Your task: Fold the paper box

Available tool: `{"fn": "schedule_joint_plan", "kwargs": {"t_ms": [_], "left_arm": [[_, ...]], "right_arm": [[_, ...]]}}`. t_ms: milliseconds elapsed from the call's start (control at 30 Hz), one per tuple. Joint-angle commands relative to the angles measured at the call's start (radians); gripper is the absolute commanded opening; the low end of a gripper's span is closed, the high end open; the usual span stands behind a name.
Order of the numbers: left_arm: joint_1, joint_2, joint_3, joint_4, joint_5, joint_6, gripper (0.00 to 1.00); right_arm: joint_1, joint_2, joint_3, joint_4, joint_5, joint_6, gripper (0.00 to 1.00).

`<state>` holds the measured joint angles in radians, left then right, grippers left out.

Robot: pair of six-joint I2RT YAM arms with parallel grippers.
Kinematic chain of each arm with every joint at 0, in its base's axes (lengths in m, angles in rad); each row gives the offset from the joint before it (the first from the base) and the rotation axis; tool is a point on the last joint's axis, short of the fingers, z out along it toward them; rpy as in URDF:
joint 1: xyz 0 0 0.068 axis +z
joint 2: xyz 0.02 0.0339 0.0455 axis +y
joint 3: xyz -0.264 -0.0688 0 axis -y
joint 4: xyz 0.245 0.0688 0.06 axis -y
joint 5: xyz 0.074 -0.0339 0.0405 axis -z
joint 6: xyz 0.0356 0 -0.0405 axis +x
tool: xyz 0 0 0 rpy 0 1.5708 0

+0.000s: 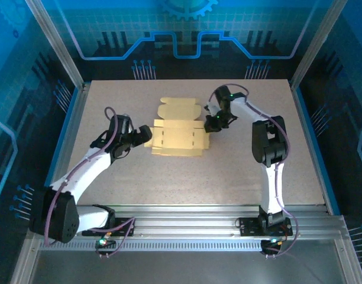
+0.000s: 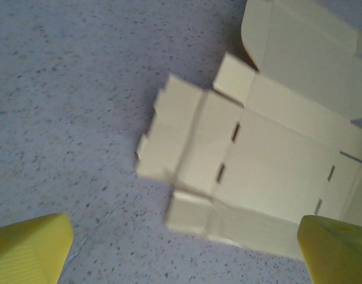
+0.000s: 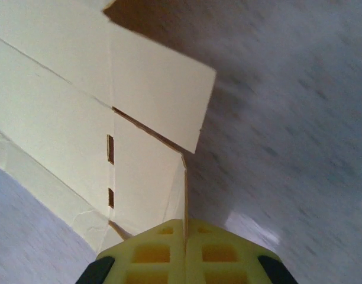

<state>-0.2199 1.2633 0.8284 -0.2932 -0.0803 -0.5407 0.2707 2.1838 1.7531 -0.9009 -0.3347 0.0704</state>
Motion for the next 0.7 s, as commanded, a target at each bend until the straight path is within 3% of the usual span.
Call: {"fn": "schedule_joint_plan", "kwargs": {"t_ms": [0,167,233,300,367,400,433,533,667], "left_arm": [[-0.001,0.069,0.073,-0.01,0.085,0.077,0.99],[0.006,0.22,0.163,-0.014,0.208,0.145,0.99],[0.008,0.294,0.2,-0.017,0.253,0.147,0.99],[0.008,0.333,0.211,0.014,0.284,0.131,0.99],[0.004,0.344,0.205,0.059,0.299,0.122,0.99],[0.002,0.347,0.2,0.083,0.303,0.123,0.99],[-0.001,0.351,0.2,0.097,0.307,0.126,0.99],[-0.023,0.372,0.216,0.133,0.311,0.174,0.99],[-0.096,0.446,0.313,0.1,0.291,0.28,0.99]], "right_arm": [[-0.037,-0.043,0.024,-0.23,0.041,-0.297,0.0],[-0.076,-0.015,0.043,-0.273,0.096,-0.433,0.02],[-0.09,0.012,0.092,-0.277,0.121,-0.41,0.14],[-0.108,0.0,0.126,-0.245,0.111,-0.334,0.45],[-0.117,-0.069,0.087,-0.17,0.103,-0.267,0.57],[-0.118,-0.119,0.042,-0.111,0.12,-0.213,0.67],[-0.12,-0.169,-0.002,-0.053,0.138,-0.156,0.7],[-0.123,-0.347,-0.224,0.173,0.209,0.13,0.72],[-0.099,-0.606,-0.614,0.463,0.187,0.48,0.75]]}}
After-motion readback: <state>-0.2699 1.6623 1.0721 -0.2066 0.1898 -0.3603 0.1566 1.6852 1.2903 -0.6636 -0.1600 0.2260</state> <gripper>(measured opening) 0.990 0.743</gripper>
